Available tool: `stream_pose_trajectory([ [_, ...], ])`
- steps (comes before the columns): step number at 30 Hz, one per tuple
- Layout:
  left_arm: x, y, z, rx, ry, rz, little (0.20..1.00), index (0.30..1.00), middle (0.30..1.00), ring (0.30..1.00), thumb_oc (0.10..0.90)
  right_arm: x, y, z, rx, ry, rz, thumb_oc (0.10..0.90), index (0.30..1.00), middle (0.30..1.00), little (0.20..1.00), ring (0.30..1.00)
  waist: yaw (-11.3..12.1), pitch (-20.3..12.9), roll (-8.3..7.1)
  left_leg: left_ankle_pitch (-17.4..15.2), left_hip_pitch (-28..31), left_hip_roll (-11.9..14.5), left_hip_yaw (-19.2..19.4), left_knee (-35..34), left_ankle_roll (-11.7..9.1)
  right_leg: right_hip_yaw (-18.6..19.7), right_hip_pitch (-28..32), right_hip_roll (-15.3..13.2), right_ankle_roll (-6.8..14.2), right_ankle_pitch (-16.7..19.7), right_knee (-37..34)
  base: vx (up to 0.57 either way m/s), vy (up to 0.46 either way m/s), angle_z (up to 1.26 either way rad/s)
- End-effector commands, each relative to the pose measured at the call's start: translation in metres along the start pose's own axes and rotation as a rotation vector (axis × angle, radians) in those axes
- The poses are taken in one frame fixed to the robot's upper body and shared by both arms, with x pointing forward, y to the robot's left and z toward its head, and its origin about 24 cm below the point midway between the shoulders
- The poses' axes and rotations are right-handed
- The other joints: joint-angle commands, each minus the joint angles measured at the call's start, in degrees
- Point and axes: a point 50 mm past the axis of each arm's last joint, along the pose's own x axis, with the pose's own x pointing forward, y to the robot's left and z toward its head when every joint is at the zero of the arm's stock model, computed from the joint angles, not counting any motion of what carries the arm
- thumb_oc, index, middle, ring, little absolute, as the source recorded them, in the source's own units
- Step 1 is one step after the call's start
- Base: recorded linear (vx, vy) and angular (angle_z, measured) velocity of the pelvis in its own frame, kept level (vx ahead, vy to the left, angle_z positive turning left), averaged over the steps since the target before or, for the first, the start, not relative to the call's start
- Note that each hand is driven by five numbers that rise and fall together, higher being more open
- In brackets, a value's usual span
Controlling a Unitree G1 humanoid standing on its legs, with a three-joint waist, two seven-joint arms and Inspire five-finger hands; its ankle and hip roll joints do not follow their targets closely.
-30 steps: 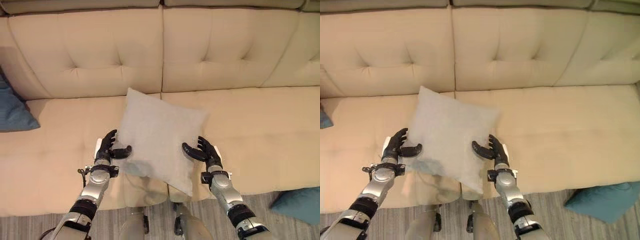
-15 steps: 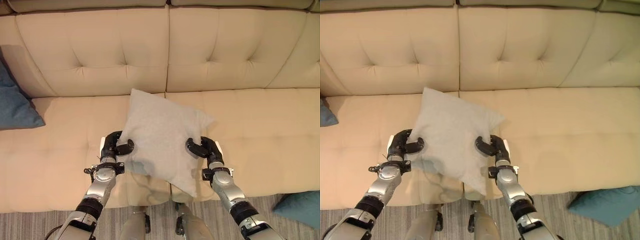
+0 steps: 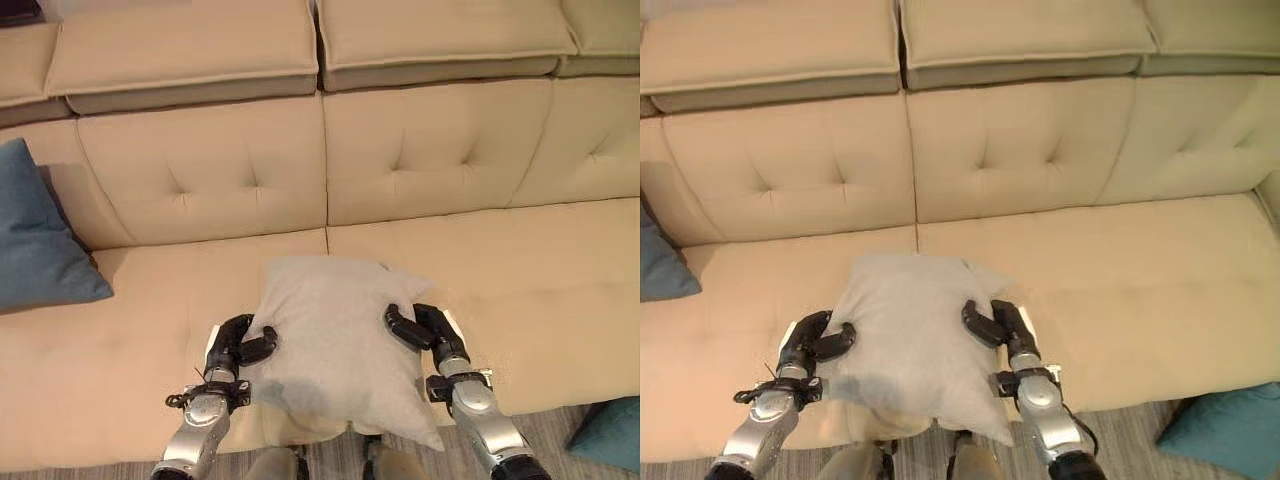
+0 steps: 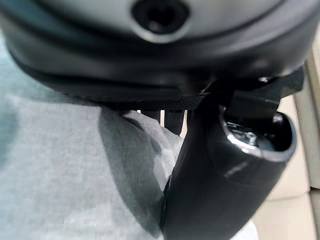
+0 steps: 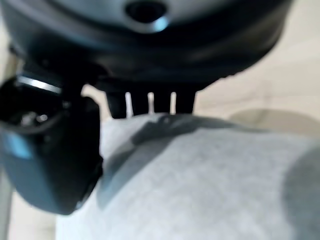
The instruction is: Pick up all the scattered cushions and arrange them neatly on the sofa.
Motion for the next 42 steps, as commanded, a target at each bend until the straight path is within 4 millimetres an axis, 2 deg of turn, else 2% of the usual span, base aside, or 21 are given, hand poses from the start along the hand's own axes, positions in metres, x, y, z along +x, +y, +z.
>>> stream_pose_trajectory([
  [1, 0.007, -0.035, 0.065, -0.045, -0.322, -0.198, 0.300, 0.300, 0.300, 0.300, 0.400, 0.006, 0.018, 0.060, 0.041, -0.313, 0.094, 0.400, 0.300, 0.300, 0.300, 0.300, 0.7, -7.6, 1.30, -11.5, 4.4, -1.9, -0.4, 2.9, 2.2, -0.6, -3.7, -3.1, 5.1, -8.4, 18.3, 0.00, 0.000, 0.00],
  [2, 0.007, -0.036, 0.067, -0.036, -0.333, -0.205, 0.300, 0.300, 0.300, 0.300, 0.400, 0.005, 0.016, 0.062, 0.039, -0.325, 0.085, 0.400, 0.300, 0.300, 0.300, 0.300, 0.3, -7.4, 1.50, -11.6, 4.4, -1.8, -0.6, 3.2, 2.3, 0.7, -4.8, -2.6, 5.2, -8.4, 20.0, 0.00, 0.000, 0.00],
  [3, 0.007, -0.040, 0.071, -0.039, -0.351, -0.217, 0.300, 0.300, 0.300, 0.300, 0.400, 0.004, 0.013, 0.065, 0.030, -0.341, 0.072, 0.400, 0.300, 0.300, 0.300, 0.300, -0.4, -7.2, 1.54, -11.6, 4.6, -1.7, -1.1, 3.4, 2.1, 3.2, -6.0, -1.0, 4.4, -9.3, 19.7, 0.00, 0.000, 0.00],
  [7, 0.007, -0.043, 0.079, -0.036, -0.381, -0.235, 0.300, 0.300, 0.300, 0.300, 0.400, 0.006, 0.011, 0.068, 0.026, -0.353, 0.065, 0.400, 0.300, 0.300, 0.300, 0.300, -0.8, -7.8, 1.11, -11.0, 4.2, -1.6, -1.5, 3.0, 1.7, 4.7, -6.6, 0.6, 3.4, -8.7, 15.5, 0.01, -0.087, 0.07],
  [8, 0.008, -0.046, 0.085, -0.043, -0.399, -0.242, 0.300, 0.300, 0.300, 0.300, 0.400, 0.009, 0.011, 0.073, 0.024, -0.367, 0.065, 0.400, 0.300, 0.300, 0.300, 0.300, -0.9, -7.6, 0.74, -10.1, 3.1, -1.4, -1.8, 2.5, 1.1, 4.5, -8.3, 1.6, 3.2, -7.8, 13.3, -0.08, -0.141, 0.05],
  [11, 0.010, -0.051, 0.099, -0.052, -0.448, -0.256, 0.300, 0.300, 0.300, 0.300, 0.400, 0.010, 0.007, 0.085, 0.011, -0.417, 0.039, 0.400, 0.300, 0.300, 0.300, 0.300, -0.9, -7.5, 0.07, -8.7, -0.5, -1.4, -2.9, 2.5, 0.0, 5.0, -9.1, 1.8, 3.0, -7.1, 11.4, -0.10, -0.146, 0.26],
  [13, 0.010, -0.054, 0.103, -0.064, -0.462, -0.262, 0.300, 0.300, 0.300, 0.300, 0.400, 0.009, 0.005, 0.090, 0.000, -0.441, 0.024, 0.400, 0.300, 0.300, 0.300, 0.300, -1.0, -7.6, 0.11, -8.3, -1.3, -1.4, -3.5, 2.2, -0.4, 4.8, -9.5, 1.9, 2.6, -7.2, 11.2, -0.07, -0.149, 0.41],
  [14, 0.010, -0.065, 0.115, -0.110, -0.496, -0.291, 0.300, 0.300, 0.300, 0.300, 0.400, 0.009, -0.001, 0.103, -0.018, -0.498, -0.019, 0.400, 0.300, 0.300, 0.300, 0.300, -1.2, -7.1, 0.36, -7.6, -4.4, -1.0, -4.4, 2.5, -1.6, 3.4, -10.8, 1.8, 1.9, -7.2, 10.2, -0.12, -0.240, 0.38],
  [16, 0.011, -0.074, 0.128, -0.145, -0.536, -0.314, 0.300, 0.300, 0.300, 0.300, 0.400, 0.011, -0.006, 0.114, -0.026, -0.541, -0.056, 0.400, 0.300, 0.300, 0.300, 0.300, -1.6, -6.4, 0.69, -7.0, -7.7, -0.8, -5.3, 3.7, -2.5, 2.1, -12.5, 1.6, 1.3, -7.2, 9.9, -0.13, -0.216, 0.80],
  [18, 0.012, -0.085, 0.148, -0.157, -0.599, -0.330, 0.300, 0.300, 0.300, 0.300, 0.400, 0.014, -0.012, 0.131, -0.049, -0.600, -0.101, 0.400, 0.300, 0.300, 0.300, 0.300, -2.3, -5.1, 0.96, -7.2, -12.2, -0.7, -4.9, 7.7, -3.1, 0.5, -14.7, 1.1, 0.8, -7.2, 10.3, -0.15, -0.152, 0.64],
  [20, 0.013, -0.090, 0.158, -0.159, -0.631, -0.335, 0.300, 0.300, 0.300, 0.300, 0.400, 0.018, -0.016, 0.141, -0.076, -0.629, -0.133, 0.400, 0.300, 0.300, 0.300, 0.300, -2.8, -4.8, 1.29, -7.5, -14.6, -0.3, -3.4, 9.8, -3.1, -1.0, -16.1, 0.6, 0.5, -7.2, 10.4, -0.08, -0.087, 0.47],
  [24, 0.017, -0.097, 0.174, -0.105, -0.682, -0.331, 0.300, 0.300, 0.300, 0.300, 0.400, 0.026, -0.016, 0.153, -0.091, -0.657, -0.172, 0.400, 0.300, 0.300, 0.300, 0.300, -2.8, -5.1, 1.80, -6.9, -15.7, 0.0, -2.5, 8.9, -2.9, -1.3, -18.0, 0.9, 0.2, -7.4, 11.1, 0.00, -0.023, 0.24],
  [27, 0.021, -0.099, 0.179, -0.072, -0.697, -0.311, 0.300, 0.300, 0.300, 0.300, 0.400, 0.030, -0.013, 0.157, -0.108, -0.666, -0.182, 0.400, 0.300, 0.300, 0.300, 0.300, -2.9, -5.9, 2.07, -6.6, -15.8, -0.1, -2.4, 7.6, -2.6, -0.6, -19.7, 0.9, 0.2, -7.5, 12.1, 0.04, 0.025, -0.06],
  [28, 0.024, -0.101, 0.189, -0.042, -0.721, -0.286, 0.300, 0.300, 0.300, 0.300, 0.400, 0.034, -0.010, 0.167, -0.129, -0.692, -0.196, 0.400, 0.300, 0.300, 0.300, 0.300, -2.8, -6.0, 2.32, -6.4, -16.1, -0.3, -2.3, 6.8, -2.3, 0.1, -21.4, 0.9, 0.2, -7.6, 13.3, 0.00, 0.000, 0.00],
  [29, 0.024, -0.101, 0.190, -0.042, -0.722, -0.286, 0.300, 0.300, 0.300, 0.300, 0.400, 0.034, -0.010, 0.167, -0.129, -0.693, -0.196, 0.400, 0.300, 0.300, 0.300, 0.300, -2.8, -6.0, 2.31, -6.4, -16.2, -0.3, -2.3, 6.8, -2.3, 0.1, -21.5, 0.9, 0.2, -7.6, 13.3, 0.02, 0.069, 0.02],
  [30, 0.027, -0.103, 0.206, -0.005, -0.771, -0.257, 0.300, 0.300, 0.300, 0.300, 0.400, 0.037, -0.009, 0.185, -0.158, -0.746, -0.222, 0.400, 0.300, 0.300, 0.300, 0.300, -2.8, -5.9, 2.70, -6.2, -16.6, -0.4, -2.2, 6.2, -1.9, 0.9, -23.2, 0.8, 0.2, -7.7, 14.6, 0.00, 0.058, 0.09],
  [34, 0.028, -0.107, 0.252, 0.030, -0.903, -0.181, 0.300, 0.300, 0.300, 0.300, 0.400, 0.043, -0.006, 0.230, -0.216, -0.868, -0.293, 0.400, 0.300, 0.300, 0.300, 0.300, -2.3, -5.3, 3.15, -6.0, -18.5, -0.8, -2.0, 6.3, -1.6, 2.2, -26.2, 0.9, 0.4, -7.5, 15.7, -0.01, 0.044, -0.16],
  [38, 0.017, -0.113, 0.303, 0.042, -1.057, -0.118, 0.300, 0.300, 0.300, 0.300, 0.400, 0.042, -0.006, 0.284, -0.277, -1.009, -0.378, 0.400, 0.300, 0.300, 0.300, 0.300, -1.8, -4.6, 3.41, -5.4, -20.6, -0.8, -2.2, 6.3, -1.5, 2.5, -28.2, 0.9, 0.9, -6.7, 15.1, -0.02, 0.006, -0.04],
  [39, 0.017, -0.113, 0.304, 0.041, -1.060, -0.118, 0.300, 0.300, 0.300, 0.300, 0.400, 0.042, -0.006, 0.285, -0.277, -1.011, -0.378, 0.400, 0.300, 0.300, 0.300, 0.300, -1.9, -4.4, 3.43, -5.4, -20.6, -0.8, -2.2, 6.3, -1.5, 2.5, -28.2, 0.9, 0.9, -6.7, 15.1, -0.03, -0.015, -0.01],
  [40, 0.010, -0.117, 0.324, 0.046, -1.126, -0.093, 0.300, 0.300, 0.300, 0.300, 0.400, 0.039, -0.007, 0.304, -0.297, -1.059, -0.422, 0.400, 0.300, 0.300, 0.300, 0.300, -1.7, -4.3, 3.52, -5.0, -21.3, -0.7, -2.5, 5.8, -1.5, 2.6, -29.0, 0.8, 1.0, -6.4, 14.8, 0.00, 0.000, 0.00],
  [42, 0.002, -0.121, 0.341, 0.048, -1.188, -0.069, 0.300, 0.300, 0.300, 0.300, 0.400, 0.034, -0.010, 0.325, -0.314, -1.119, -0.471, 0.400, 0.300, 0.300, 0.300, 0.300, -1.7, -4.3, 3.64, -4.6, -21.5, -0.8, -2.8, 5.3, -1.6, 2.6, -29.4, 0.8, 1.1, -6.5, 14.8, 0.00, -0.002, 0.02],
])
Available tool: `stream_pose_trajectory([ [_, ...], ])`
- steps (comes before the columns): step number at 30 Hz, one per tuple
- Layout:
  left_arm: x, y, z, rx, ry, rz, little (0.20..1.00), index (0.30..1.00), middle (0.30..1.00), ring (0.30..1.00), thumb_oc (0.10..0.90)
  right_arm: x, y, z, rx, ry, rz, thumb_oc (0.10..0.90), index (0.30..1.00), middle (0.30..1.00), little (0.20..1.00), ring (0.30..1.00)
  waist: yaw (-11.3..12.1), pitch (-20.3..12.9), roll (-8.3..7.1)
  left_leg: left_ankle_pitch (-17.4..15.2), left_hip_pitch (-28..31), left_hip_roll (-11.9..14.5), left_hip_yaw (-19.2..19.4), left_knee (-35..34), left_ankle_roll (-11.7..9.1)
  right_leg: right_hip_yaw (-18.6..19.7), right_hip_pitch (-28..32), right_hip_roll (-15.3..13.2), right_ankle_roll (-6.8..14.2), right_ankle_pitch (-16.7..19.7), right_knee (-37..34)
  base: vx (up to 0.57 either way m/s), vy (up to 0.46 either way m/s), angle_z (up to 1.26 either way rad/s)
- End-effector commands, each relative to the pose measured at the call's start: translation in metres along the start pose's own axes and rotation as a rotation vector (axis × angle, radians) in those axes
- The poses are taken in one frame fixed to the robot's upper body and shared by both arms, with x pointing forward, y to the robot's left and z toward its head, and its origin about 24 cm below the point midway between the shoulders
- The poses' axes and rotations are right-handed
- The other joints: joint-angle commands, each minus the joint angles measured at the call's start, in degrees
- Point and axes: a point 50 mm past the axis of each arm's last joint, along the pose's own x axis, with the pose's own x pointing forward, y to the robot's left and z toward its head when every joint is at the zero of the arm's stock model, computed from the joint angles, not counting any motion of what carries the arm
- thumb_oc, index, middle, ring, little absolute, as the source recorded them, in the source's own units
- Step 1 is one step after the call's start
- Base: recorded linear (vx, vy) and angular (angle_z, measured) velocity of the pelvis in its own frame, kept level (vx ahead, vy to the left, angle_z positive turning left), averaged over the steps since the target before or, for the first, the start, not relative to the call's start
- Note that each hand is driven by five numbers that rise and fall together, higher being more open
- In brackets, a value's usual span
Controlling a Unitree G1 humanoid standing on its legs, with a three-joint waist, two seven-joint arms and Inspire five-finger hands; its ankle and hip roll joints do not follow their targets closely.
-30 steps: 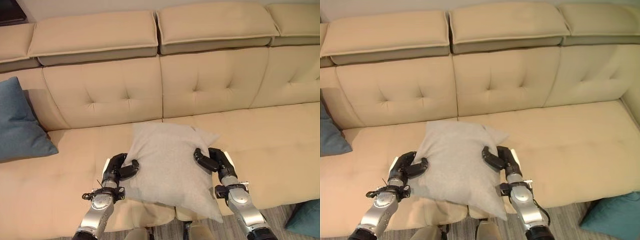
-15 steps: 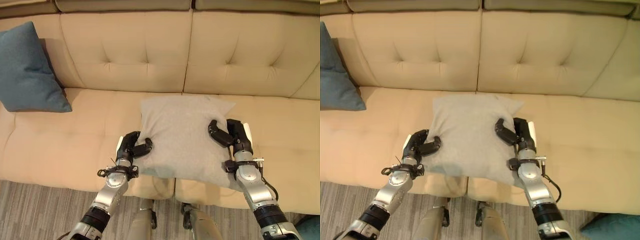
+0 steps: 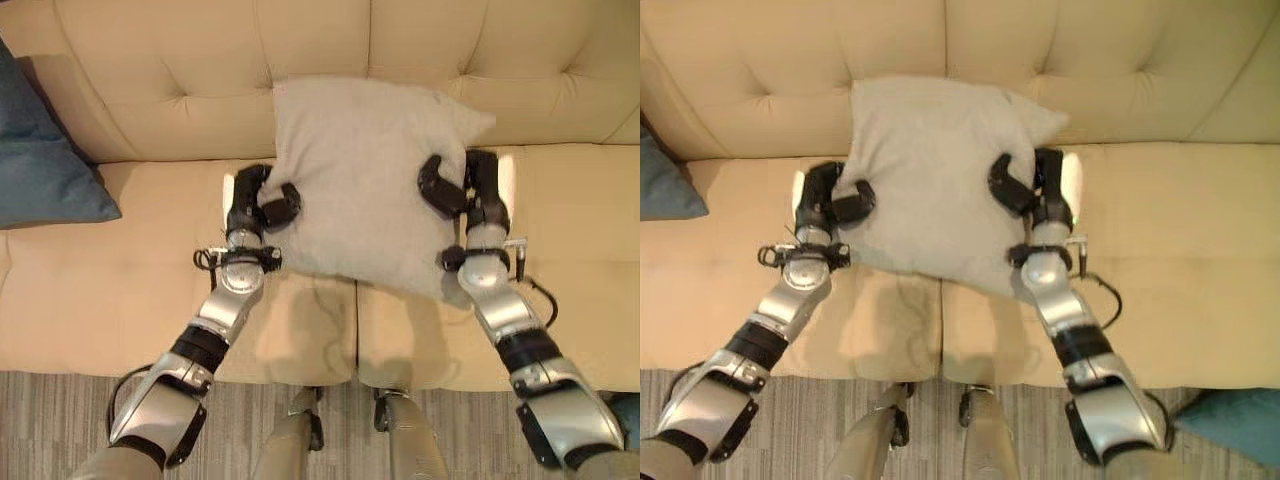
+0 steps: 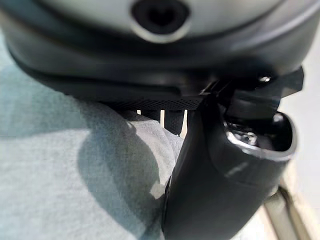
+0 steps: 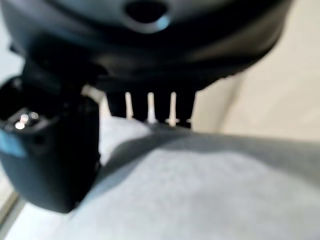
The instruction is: Pick up all the scattered cushions and arrange them neatly on the sofa.
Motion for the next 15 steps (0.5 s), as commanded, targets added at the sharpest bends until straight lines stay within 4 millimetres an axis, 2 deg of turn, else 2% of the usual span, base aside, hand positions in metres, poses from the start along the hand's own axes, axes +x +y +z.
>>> stream_pose_trajectory([
  [1, 0.010, -0.047, 0.141, -0.086, -0.602, -0.098, 0.300, 0.300, 0.300, 0.300, 0.400, 0.030, -0.010, 0.119, 0.089, -0.487, -0.130, 0.400, 0.300, 0.300, 0.300, 0.300, 0.8, -2.3, -1.76, -6.6, 3.2, -1.2, -0.9, 0.2, -1.9, 4.4, 1.8, 1.3, 4.6, 2.4, -6.5, 0.00, -0.004, 0.08],
  [4, 0.010, -0.049, 0.170, -0.043, -0.723, -0.035, 0.300, 0.300, 0.300, 0.300, 0.400, 0.038, -0.020, 0.143, 0.050, -0.578, -0.219, 0.400, 0.300, 0.300, 0.300, 0.300, 0.8, -2.2, -1.63, -6.1, 3.3, -1.3, -1.0, -0.8, -2.0, 4.5, 1.3, 1.4, 4.6, 2.4, -6.6, 0.01, -0.001, 0.09],
  [7, 0.013, -0.051, 0.184, -0.002, -0.767, -0.009, 0.300, 0.300, 0.300, 0.300, 0.400, 0.044, -0.027, 0.156, 0.015, -0.615, -0.285, 0.400, 0.300, 0.300, 0.300, 0.300, 0.8, -2.3, -1.54, -5.7, 3.5, -1.3, -1.1, -1.9, -2.2, 4.6, 1.0, 1.6, 4.7, 2.4, -6.8, 0.01, -0.004, 0.02],
  [9, 0.016, -0.053, 0.188, 0.010, -0.768, -0.014, 0.300, 0.300, 0.300, 0.300, 0.400, 0.047, -0.030, 0.160, 0.003, -0.615, -0.303, 0.400, 0.300, 0.300, 0.300, 0.300, 0.7, -2.1, -1.43, -5.5, 3.6, -1.2, -1.1, -2.4, -2.2, 4.8, 1.0, 1.7, 4.8, 2.5, -7.0, 0.01, -0.011, -0.20],
  [11, 0.018, -0.058, 0.205, 0.068, -0.813, -0.020, 0.300, 0.300, 0.300, 0.300, 0.400, 0.056, -0.036, 0.166, -0.016, -0.601, -0.349, 0.400, 0.300, 0.300, 0.300, 0.300, 0.6, -1.8, -0.95, -4.7, 3.7, -1.3, -1.2, -4.0, -2.5, 5.0, 0.7, 1.8, 5.0, 2.7, -7.3, 0.01, -0.010, 0.06],
  [15, 0.015, -0.057, 0.210, 0.013, -0.831, -0.005, 0.300, 0.300, 0.300, 0.300, 0.400, 0.057, -0.040, 0.168, 0.015, -0.584, -0.380, 0.400, 0.300, 0.300, 0.300, 0.300, 0.6, -1.7, -0.14, -4.4, 3.2, -1.2, -1.5, -4.5, -2.9, 4.9, 0.4, 2.0, 5.2, 2.6, -7.6, 0.01, -0.006, 0.06],
])
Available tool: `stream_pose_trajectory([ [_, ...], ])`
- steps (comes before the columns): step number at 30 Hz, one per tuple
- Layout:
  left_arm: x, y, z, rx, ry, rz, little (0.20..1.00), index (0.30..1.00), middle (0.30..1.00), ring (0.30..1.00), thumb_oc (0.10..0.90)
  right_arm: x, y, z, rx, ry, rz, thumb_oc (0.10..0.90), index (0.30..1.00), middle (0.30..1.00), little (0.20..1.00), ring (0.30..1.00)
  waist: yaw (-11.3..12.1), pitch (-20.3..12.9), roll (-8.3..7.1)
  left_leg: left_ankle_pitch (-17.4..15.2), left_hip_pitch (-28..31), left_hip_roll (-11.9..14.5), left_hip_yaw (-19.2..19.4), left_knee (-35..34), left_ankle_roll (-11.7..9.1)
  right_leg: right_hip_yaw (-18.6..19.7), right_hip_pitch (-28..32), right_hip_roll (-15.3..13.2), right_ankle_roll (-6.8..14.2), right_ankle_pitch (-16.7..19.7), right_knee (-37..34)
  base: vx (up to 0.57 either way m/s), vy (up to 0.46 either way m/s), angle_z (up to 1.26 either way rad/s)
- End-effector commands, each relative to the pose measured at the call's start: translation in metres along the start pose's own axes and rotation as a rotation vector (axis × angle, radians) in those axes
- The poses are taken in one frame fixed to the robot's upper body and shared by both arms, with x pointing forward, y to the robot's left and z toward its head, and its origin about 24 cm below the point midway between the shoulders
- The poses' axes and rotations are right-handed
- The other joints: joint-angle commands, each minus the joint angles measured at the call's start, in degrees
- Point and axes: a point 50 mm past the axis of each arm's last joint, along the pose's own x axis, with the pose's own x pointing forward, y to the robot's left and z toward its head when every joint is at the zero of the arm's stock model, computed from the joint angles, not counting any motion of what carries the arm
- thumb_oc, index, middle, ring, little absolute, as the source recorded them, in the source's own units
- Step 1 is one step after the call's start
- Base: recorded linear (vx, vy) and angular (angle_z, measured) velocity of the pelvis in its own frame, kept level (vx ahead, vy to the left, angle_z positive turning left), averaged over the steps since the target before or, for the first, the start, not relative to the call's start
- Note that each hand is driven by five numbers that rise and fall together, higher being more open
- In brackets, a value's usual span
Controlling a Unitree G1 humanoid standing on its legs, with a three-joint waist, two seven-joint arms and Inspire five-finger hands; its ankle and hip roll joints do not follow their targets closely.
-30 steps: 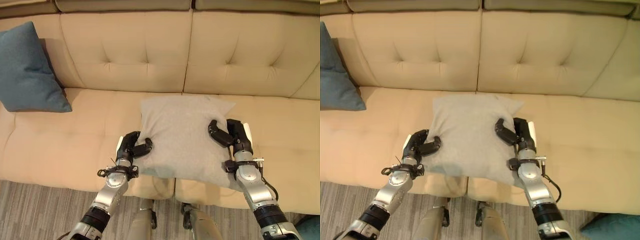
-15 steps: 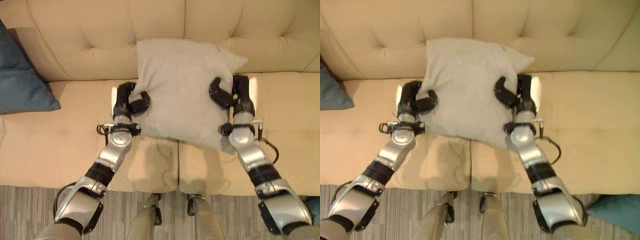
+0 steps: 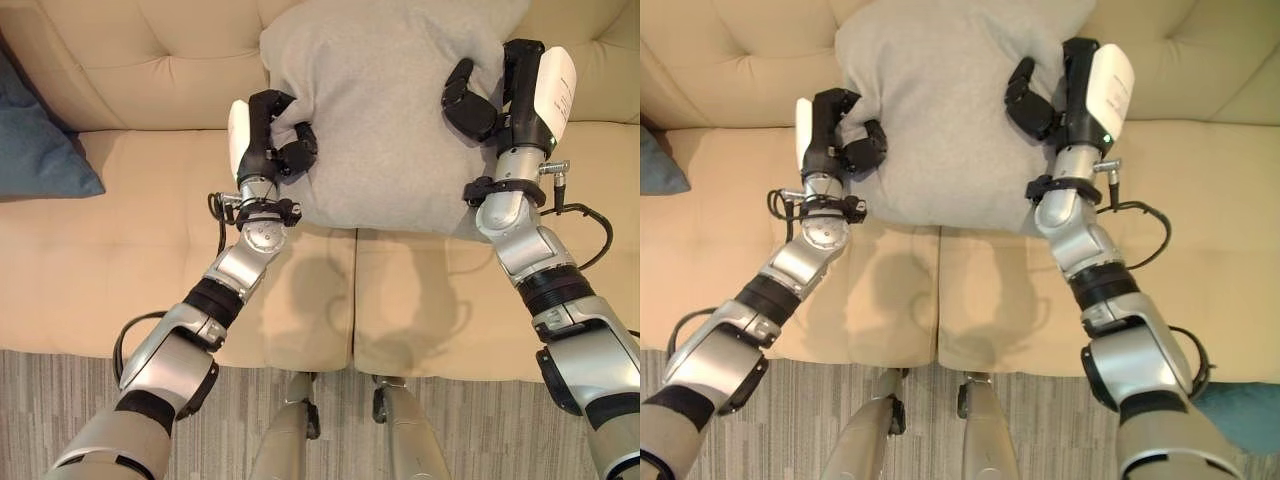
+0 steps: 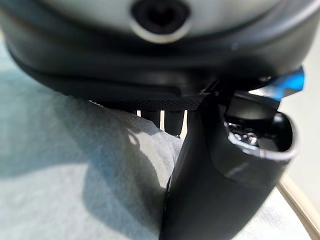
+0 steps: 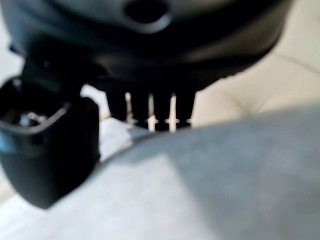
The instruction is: Pick up all the scattered cushions and arrange them neatly on the sofa.
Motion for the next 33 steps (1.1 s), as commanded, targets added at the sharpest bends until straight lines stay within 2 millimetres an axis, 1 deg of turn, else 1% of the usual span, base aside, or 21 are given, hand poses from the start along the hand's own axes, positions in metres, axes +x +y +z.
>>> stream_pose_trajectory([
  [1, 0.018, 0.007, 0.171, -0.245, -0.660, 0.059, 0.300, 0.300, 0.300, 0.300, 0.400, 0.035, -0.036, 0.121, 0.271, -0.383, -0.270, 0.400, 0.300, 0.300, 0.300, 0.300, 0.0, -2.8, 0.29, -9.6, 4.7, -2.1, -0.1, -0.2, -3.0, 1.4, 2.1, 0.5, 3.8, -0.5, -3.7, 0.00, 0.000, 0.00],
  [2, 0.013, 0.011, 0.173, -0.270, -0.687, 0.067, 0.300, 0.300, 0.300, 0.300, 0.400, 0.031, -0.038, 0.122, 0.284, -0.403, -0.281, 0.400, 0.300, 0.300, 0.300, 0.300, 0.0, -2.7, 0.48, -9.8, 4.7, -2.1, -0.3, -0.2, -3.0, 1.4, 1.5, 0.6, 3.7, -0.6, -3.1, 0.00, 0.000, 0.00],
  [3, 0.013, 0.011, 0.173, -0.268, -0.686, 0.067, 0.300, 0.300, 0.300, 0.300, 0.400, 0.031, -0.038, 0.122, 0.283, -0.402, -0.280, 0.400, 0.300, 0.300, 0.300, 0.300, 0.0, -2.8, 0.45, -9.5, 4.5, -2.1, -0.3, -0.2, -3.0, 1.4, 1.3, 0.6, 3.7, -0.2, -3.2, 0.00, 0.000, 0.00],
  [4, 0.006, 0.013, 0.171, -0.298, -0.699, 0.070, 0.300, 0.300, 0.300, 0.300, 0.400, 0.024, -0.039, 0.123, 0.301, -0.424, -0.283, 0.400, 0.300, 0.300, 0.300, 0.300, 0.0, -3.0, 0.64, -10.0, 4.6, -2.2, -0.3, -0.2, -2.9, 1.7, 1.0, 0.7, 3.7, -0.8, -2.6, 0.00, 0.000, 0.00],
  [5, -0.004, 0.019, 0.168, -0.336, -0.728, 0.085, 0.300, 0.300, 0.300, 0.300, 0.400, 0.015, -0.042, 0.122, 0.329, -0.444, -0.290, 0.400, 0.300, 0.300, 0.300, 0.300, 0.0, -2.8, 0.92, -9.8, 4.4, -2.0, -0.3, -0.2, -2.8, 1.7, 0.4, 0.7, 3.6, -0.4, -2.5, 0.05, 0.020, -0.03],
  [6, -0.011, 0.021, 0.163, -0.367, -0.727, 0.091, 0.300, 0.300, 0.300, 0.300, 0.400, 0.006, -0.042, 0.119, 0.349, -0.455, -0.284, 0.400, 0.300, 0.300, 0.300, 0.300, 0.1, -2.9, 0.99, -10.2, 4.8, -2.0, -0.3, -0.2, -2.8, 1.6, 0.6, 0.7, 3.7, -1.0, -2.0, 0.00, 0.002, -0.04],
  [7, -0.016, 0.024, 0.160, -0.388, -0.736, 0.102, 0.300, 0.300, 0.300, 0.300, 0.400, 0.000, -0.043, 0.116, 0.355, -0.466, -0.285, 0.400, 0.300, 0.300, 0.300, 0.300, -0.1, -2.7, 1.03, -9.9, 4.6, -2.0, -0.2, -0.2, -2.8, 1.6, 0.4, 0.7, 3.7, -0.6, -2.1, 0.01, 0.000, -0.05],
  [8, -0.023, 0.024, 0.154, -0.412, -0.722, 0.104, 0.300, 0.300, 0.300, 0.300, 0.400, -0.009, -0.042, 0.113, 0.367, -0.473, -0.274, 0.400, 0.300, 0.300, 0.300, 0.300, -0.1, -3.0, 1.03, -9.9, 4.7, -2.0, -0.2, -0.2, -2.8, 1.7, 0.5, 0.7, 3.6, -0.4, -2.2, 0.00, 0.000, 0.00],
  [12, -0.040, 0.032, 0.143, -0.464, -0.730, 0.133, 0.300, 0.300, 0.300, 0.300, 0.400, -0.032, -0.044, 0.103, 0.392, -0.501, -0.256, 0.400, 0.300, 0.300, 0.300, 0.300, -0.5, -2.5, 0.95, -10.1, 5.3, -2.0, 0.2, -0.2, -2.9, 1.8, 0.7, 0.7, 3.6, -0.1, -2.4, 0.00, 0.000, 0.00],
  [15, -0.046, 0.038, 0.138, -0.459, -0.739, 0.161, 0.300, 0.300, 0.300, 0.300, 0.400, -0.041, -0.049, 0.102, 0.393, -0.540, -0.265, 0.400, 0.300, 0.300, 0.300, 0.300, -0.7, -2.4, 0.85, -10.3, 5.5, -2.1, 0.6, -0.2, -2.8, 2.1, 0.7, 0.8, 3.7, 0.5, -3.1, -0.02, 0.007, 0.00],
  [17, -0.047, 0.041, 0.139, -0.458, -0.754, 0.184, 0.300, 0.300, 0.300, 0.300, 0.400, -0.042, -0.053, 0.106, 0.399, -0.563, -0.284, 0.400, 0.300, 0.300, 0.300, 0.300, -0.6, -2.6, 0.83, -10.8, 5.7, -2.0, 0.8, -0.2, -2.7, 2.4, 0.8, 0.8, 3.8, 0.0, -2.9, 0.00, 0.000, 0.00],
  [18, -0.047, 0.041, 0.139, -0.458, -0.755, 0.184, 0.300, 0.300, 0.300, 0.300, 0.400, -0.042, -0.053, 0.106, 0.399, -0.564, -0.285, 0.400, 0.300, 0.300, 0.300, 0.300, -0.6, -2.6, 0.79, -10.5, 5.4, -2.0, 0.9, -0.2, -2.7, 2.4, 0.6, 0.8, 3.7, 0.5, -3.1, 0.00, 0.000, 0.00],
  [19, -0.048, 0.042, 0.144, -0.458, -0.780, 0.200, 0.300, 0.300, 0.300, 0.300, 0.400, -0.042, -0.058, 0.113, 0.405, -0.595, -0.312, 0.400, 0.300, 0.300, 0.300, 0.300, -0.5, -3.0, 0.74, -10.9, 5.7, -1.9, 0.8, -0.2, -2.6, 2.6, 0.9, 1.0, 3.8, 0.0, -3.1, -0.02, -0.004, -0.03],
  [20, -0.048, 0.042, 0.144, -0.457, -0.781, 0.200, 0.300, 0.300, 0.300, 0.300, 0.400, -0.042, -0.058, 0.113, 0.405, -0.596, -0.313, 0.400, 0.300, 0.300, 0.300, 0.300, -0.5, -2.9, 0.69, -10.5, 5.5, -1.9, 0.9, -0.2, -2.6, 2.7, 0.7, 1.0, 3.7, 0.4, -3.2, 0.00, -0.003, -0.05],
  [23, -0.051, 0.047, 0.154, -0.459, -0.837, 0.227, 0.300, 0.300, 0.300, 0.300, 0.400, -0.040, -0.068, 0.127, 0.417, -0.658, -0.365, 0.400, 0.300, 0.300, 0.300, 0.300, -0.6, -3.5, 0.69, -11.1, 6.4, -1.8, 0.9, -0.2, -2.6, 2.8, 1.6, 1.0, 3.7, -0.2, -3.3, 0.02, -0.011, -0.07],
  [24, -0.054, 0.050, 0.159, -0.473, -0.869, 0.242, 0.300, 0.300, 0.300, 0.300, 0.400, -0.041, -0.074, 0.134, 0.427, -0.693, -0.387, 0.400, 0.300, 0.300, 0.300, 0.300, -0.6, -3.7, 0.69, -11.3, 6.9, -1.7, 1.1, -0.2, -2.5, 2.9, 2.3, 1.1, 3.7, -0.3, -3.4, 0.04, -0.011, -0.01],
  [26, -0.056, 0.052, 0.161, -0.481, -0.879, 0.247, 0.300, 0.300, 0.300, 0.300, 0.400, -0.042, -0.077, 0.138, 0.431, -0.710, -0.398, 0.400, 0.300, 0.300, 0.300, 0.300, -0.6, -3.7, 0.61, -11.1, 7.1, -1.7, 1.3, -0.2, -2.5, 2.9, 2.4, 1.1, 3.6, 0.1, -3.6, 0.00, 0.000, 0.00],
  [28, -0.059, 0.053, 0.164, -0.495, -0.900, 0.250, 0.300, 0.300, 0.300, 0.300, 0.400, -0.042, -0.082, 0.145, 0.439, -0.743, -0.415, 0.400, 0.300, 0.300, 0.300, 0.300, -0.6, -4.3, 0.50, -11.7, 8.2, -1.6, 1.4, -0.2, -2.4, 3.2, 3.4, 1.2, 3.6, -0.4, -3.4, 0.01, -0.014, -0.02],
  [30, -0.058, 0.053, 0.165, -0.496, -0.900, 0.243, 0.300, 0.300, 0.300, 0.300, 0.400, -0.040, -0.082, 0.147, 0.438, -0.746, -0.414, 0.400, 0.300, 0.300, 0.300, 0.300, -0.6, -4.3, 0.44, -11.3, 8.1, -1.6, 1.5, -0.2, -2.3, 3.2, 3.2, 1.3, 3.5, 0.1, -3.6, -0.01, -0.011, -0.02],
  [31, -0.056, 0.051, 0.165, -0.492, -0.891, 0.232, 0.300, 0.300, 0.300, 0.300, 0.400, -0.039, -0.081, 0.148, 0.436, -0.747, -0.409, 0.400, 0.300, 0.300, 0.300, 0.300, -0.5, -4.5, 0.41, -11.8, 8.5, -1.5, 1.6, -0.2, -2.4, 3.3, 3.6, 1.3, 3.5, -0.5, -3.4, 0.00, 0.000, 0.00],
  [33, -0.044, 0.036, 0.165, -0.531, -0.810, 0.153, 0.300, 0.300, 0.300, 0.300, 0.400, -0.024, -0.077, 0.154, 0.445, -0.717, -0.391, 0.400, 0.300, 0.300, 0.300, 0.300, -0.5, -4.6, 0.16, -11.5, 8.5, -1.4, 1.8, -0.2, -2.4, 3.2, 3.6, 1.4, 3.4, -0.2, -3.4, 0.00, -0.044, -0.01],
])
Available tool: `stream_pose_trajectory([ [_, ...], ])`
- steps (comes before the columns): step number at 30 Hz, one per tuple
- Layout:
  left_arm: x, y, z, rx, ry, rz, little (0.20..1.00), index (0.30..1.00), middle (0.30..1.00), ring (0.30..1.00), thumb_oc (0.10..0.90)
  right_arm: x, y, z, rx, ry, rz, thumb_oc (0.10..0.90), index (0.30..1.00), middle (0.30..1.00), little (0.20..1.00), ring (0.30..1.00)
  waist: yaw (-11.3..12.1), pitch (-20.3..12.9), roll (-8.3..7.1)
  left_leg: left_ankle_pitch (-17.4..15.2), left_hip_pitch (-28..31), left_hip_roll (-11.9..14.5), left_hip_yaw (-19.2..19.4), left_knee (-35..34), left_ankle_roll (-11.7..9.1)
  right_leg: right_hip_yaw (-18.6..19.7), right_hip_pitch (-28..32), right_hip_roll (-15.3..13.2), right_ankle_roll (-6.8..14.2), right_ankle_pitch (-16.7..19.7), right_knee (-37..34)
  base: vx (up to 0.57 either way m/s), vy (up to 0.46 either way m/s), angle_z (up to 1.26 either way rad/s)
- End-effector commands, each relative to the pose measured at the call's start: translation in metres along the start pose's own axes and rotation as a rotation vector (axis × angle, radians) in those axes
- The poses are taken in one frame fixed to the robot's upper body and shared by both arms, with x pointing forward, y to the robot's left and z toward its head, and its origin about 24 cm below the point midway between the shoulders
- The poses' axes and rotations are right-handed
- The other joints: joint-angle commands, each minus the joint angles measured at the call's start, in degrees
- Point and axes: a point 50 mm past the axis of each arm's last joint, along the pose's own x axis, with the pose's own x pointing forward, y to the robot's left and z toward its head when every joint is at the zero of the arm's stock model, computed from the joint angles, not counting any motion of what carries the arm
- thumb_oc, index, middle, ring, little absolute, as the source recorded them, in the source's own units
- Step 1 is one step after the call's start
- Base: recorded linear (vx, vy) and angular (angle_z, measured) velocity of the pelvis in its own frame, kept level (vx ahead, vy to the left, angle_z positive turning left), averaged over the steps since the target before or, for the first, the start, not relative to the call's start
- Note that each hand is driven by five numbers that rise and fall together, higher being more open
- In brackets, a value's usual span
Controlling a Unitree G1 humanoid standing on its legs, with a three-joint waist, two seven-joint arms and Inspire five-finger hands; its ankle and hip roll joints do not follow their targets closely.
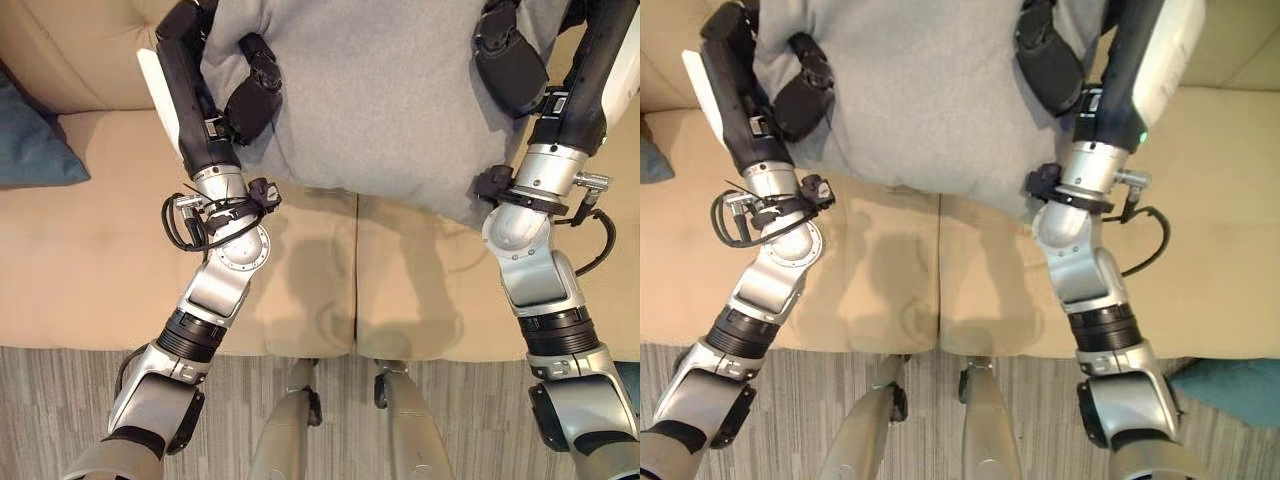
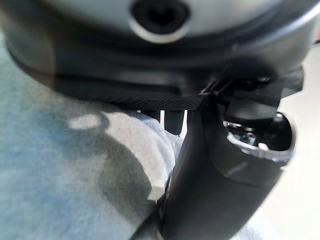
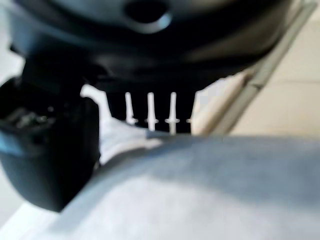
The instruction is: Pick up all the scattered cushions and arrange them neatly on the sofa.
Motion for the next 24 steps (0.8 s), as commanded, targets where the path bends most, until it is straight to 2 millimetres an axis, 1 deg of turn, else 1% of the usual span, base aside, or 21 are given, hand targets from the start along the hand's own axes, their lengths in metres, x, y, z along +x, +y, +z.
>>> stream_pose_trajectory([
  [1, 0.017, -0.055, 0.092, -0.401, -0.335, -0.161, 0.300, 0.300, 0.300, 0.300, 0.400, 0.039, 0.009, 0.083, 0.253, -0.347, -0.079, 0.400, 0.300, 0.300, 0.300, 0.300, 0.7, -9.6, -0.20, -11.6, 6.8, -0.7, 1.1, 0.0, -2.4, 1.4, 2.5, 1.9, 3.0, -1.5, -2.9, -0.01, -0.038, -0.01],
  [2, 0.019, -0.063, 0.088, -0.418, -0.289, -0.183, 0.300, 0.300, 0.300, 0.300, 0.400, 0.043, 0.015, 0.081, 0.261, -0.311, -0.069, 0.400, 0.300, 0.300, 0.300, 0.300, 0.8, -9.5, -0.27, -11.5, 6.7, -0.7, 1.0, 0.0, -2.5, 1.4, 2.5, 1.9, 3.0, -1.5, -2.9, 0.01, -0.042, 0.00],
  [4, 0.026, -0.076, 0.082, -0.395, -0.234, -0.218, 0.300, 0.300, 0.300, 0.300, 0.400, 0.053, 0.024, 0.074, 0.235, -0.261, -0.040, 0.400, 0.300, 0.300, 0.300, 0.300, 0.8, -9.3, -0.49, -11.3, 6.4, -0.6, 0.8, 0.0, -2.6, 1.0, 2.5, 1.9, 3.0, -1.6, -2.8, -0.01, -0.039, 0.01],
  [5, 0.027, -0.076, 0.083, -0.397, -0.237, -0.217, 0.300, 0.300, 0.300, 0.300, 0.400, 0.054, 0.024, 0.074, 0.236, -0.264, -0.041, 0.400, 0.300, 0.300, 0.300, 0.300, 0.8, -9.2, -0.43, -11.3, 6.4, -0.6, 0.8, 0.0, -2.6, 1.0, 2.4, 1.8, 3.0, -1.6, -2.8, -0.02, -0.062, 0.00],
  [6, 0.037, -0.089, 0.079, -0.333, -0.204, -0.253, 0.300, 0.300, 0.300, 0.300, 0.400, 0.069, 0.033, 0.069, 0.201, -0.218, -0.023, 0.400, 0.300, 0.300, 0.300, 0.300, 1.0, -8.8, -0.69, -10.8, 5.9, -0.5, 0.4, 0.0, -2.8, 0.6, 1.9, 1.8, 3.1, -1.7, -2.3, -0.02, -0.046, -0.01],
  [7, 0.037, -0.089, 0.079, -0.334, -0.204, -0.253, 0.300, 0.300, 0.300, 0.300, 0.400, 0.069, 0.033, 0.069, 0.202, -0.219, -0.023, 0.400, 0.300, 0.300, 0.300, 0.300, 1.0, -8.8, -0.67, -10.8, 5.9, -0.5, 0.4, 0.0, -2.8, 0.6, 1.9, 1.8, 3.1, -1.7, -2.3, -0.02, -0.064, 0.00],
  [8, 0.042, -0.093, 0.076, -0.269, -0.205, -0.275, 0.300, 0.300, 0.300, 0.300, 0.400, 0.073, 0.037, 0.066, 0.183, -0.195, -0.009, 0.400, 0.300, 0.300, 0.300, 0.300, 1.2, -8.9, -0.79, -10.6, 5.7, -0.4, 0.3, 0.0, -2.9, 0.4, 1.7, 1.9, 3.1, -1.7, -2.2, -0.01, -0.047, 0.00],
  [9, 0.054, -0.101, 0.076, -0.174, -0.214, -0.304, 0.300, 0.300, 0.300, 0.300, 0.400, 0.084, 0.043, 0.062, 0.154, -0.160, 0.002, 0.400, 0.300, 0.300, 0.300, 0.300, 1.2, -8.6, -0.83, -10.2, 5.1, -0.3, 0.0, 0.0, -3.2, 0.1, 1.2, 1.8, 3.1, -1.7, -2.0, -0.02, -0.060, 0.02],
  [11, 0.065, -0.108, 0.075, -0.108, -0.201, -0.332, 0.300, 0.300, 0.300, 0.300, 0.400, 0.092, 0.047, 0.054, 0.135, -0.098, 0.008, 0.400, 0.300, 0.300, 0.300, 0.300, 1.2, -8.3, -0.79, -9.7, 4.5, -0.2, -0.3, 0.0, -3.5, -0.3, 0.9, 1.9, 3.1, -1.8, -1.9, -0.01, -0.028, 0.01],
  [12, 0.066, -0.108, 0.076, -0.109, -0.203, -0.332, 0.300, 0.300, 0.300, 0.300, 0.400, 0.092, 0.046, 0.054, 0.135, -0.099, 0.007, 0.400, 0.300, 0.300, 0.300, 0.300, 1.2, -8.2, -0.77, -9.7, 4.4, -0.2, -0.3, 0.0, -3.5, -0.3, 0.8, 1.9, 3.1, -1.8, -1.9, -0.02, -0.047, 0.04],
  [13, 0.073, -0.111, 0.074, -0.045, -0.198, -0.353, 0.333, 0.333, 0.333, 0.333, 0.422, 0.094, 0.053, 0.044, 0.105, -0.034, 0.048, 0.400, 0.300, 0.300, 0.300, 0.300, 1.0, -7.9, -0.86, -9.2, 3.8, 0.0, -0.5, 0.0, -3.9, -0.6, 0.5, 1.9, 3.2, -1.9, -1.7, -0.02, -0.050, 0.04],
  [14, 0.074, -0.112, 0.068, -0.011, -0.173, -0.371, 0.596, 0.596, 0.596, 0.596, 0.598, 0.093, 0.055, 0.037, 0.083, -0.004, 0.073, 0.400, 0.300, 0.300, 0.300, 0.300, 0.9, -7.8, -0.95, -9.0, 3.5, 0.1, -0.5, 0.0, -4.1, -0.8, 0.2, 2.0, 3.1, -1.8, -1.5, -0.02, -0.067, 0.05],
  [15, 0.076, -0.112, 0.064, 0.000, -0.148, -0.373, 0.900, 0.900, 0.900, 0.900, 0.800, 0.092, 0.059, 0.033, 0.076, 0.022, 0.104, 0.496, 0.444, 0.444, 0.444, 0.444, 0.8, -7.6, -1.00, -8.8, 3.2, 0.1, -0.6, 0.0, -4.2, -1.1, -0.1, 2.0, 3.2, -1.8, -1.4, -0.02, -0.035, 0.05],
  [16, 0.076, -0.112, 0.064, 0.000, -0.148, -0.373, 0.900, 0.900, 0.900, 0.900, 0.800, 0.092, 0.060, 0.033, 0.076, 0.022, 0.104, 0.648, 0.672, 0.672, 0.672, 0.672, 0.8, -7.6, -0.99, -8.8, 3.2, 0.1, -0.6, 0.0, -4.2, -1.1, -0.1, 2.0, 3.2, -1.8, -1.4, -0.03, -0.040, 0.07],
  [17, 0.075, -0.112, 0.050, 0.017, -0.071, -0.399, 0.900, 0.900, 0.900, 0.900, 0.800, 0.086, 0.068, 0.023, 0.038, 0.066, 0.193, 0.800, 0.900, 0.900, 0.900, 0.900, 0.8, -7.1, -1.00, -8.6, 2.6, 0.2, -0.5, 0.0, -4.5, -1.3, -0.7, 2.1, 3.1, -1.7, -1.3, -0.04, -0.032, 0.04],
  [19, 0.073, -0.112, 0.043, 0.046, -0.053, -0.423, 0.900, 0.900, 0.900, 0.900, 0.800, 0.086, 0.069, 0.017, 0.034, 0.107, 0.229, 0.800, 0.900, 0.900, 0.900, 0.900, 0.8, -6.8, -0.90, -8.3, 2.1, 0.2, -0.6, 0.0, -4.6, -1.4, -1.3, 2.2, 3.0, -1.5, -1.2, -0.02, -0.021, 0.01],
  [20, 0.071, -0.111, 0.038, 0.049, -0.040, -0.431, 0.900, 0.900, 0.900, 0.900, 0.800, 0.082, 0.071, 0.014, 0.027, 0.116, 0.253, 0.800, 0.900, 0.900, 0.900, 0.900, 0.8, -6.6, -0.83, -8.2, 2.0, 0.3, -0.6, 0.0, -4.7, -1.4, -1.3, 2.2, 3.0, -1.6, -1.3, 0.00, 0.000, 0.00],
  [24, 0.050, -0.104, 0.008, 0.024, 0.073, -0.444, 0.900, 0.900, 0.900, 0.900, 0.800, 0.070, 0.074, 0.005, 0.010, 0.132, 0.309, 0.800, 0.900, 0.900, 0.900, 0.900, 1.1, -6.0, -0.58, -8.0, 1.5, 0.3, -0.6, 0.0, -4.8, -1.5, -1.9, 2.3, 2.9, -1.3, -1.3, 0.00, -0.003, 0.07],
])
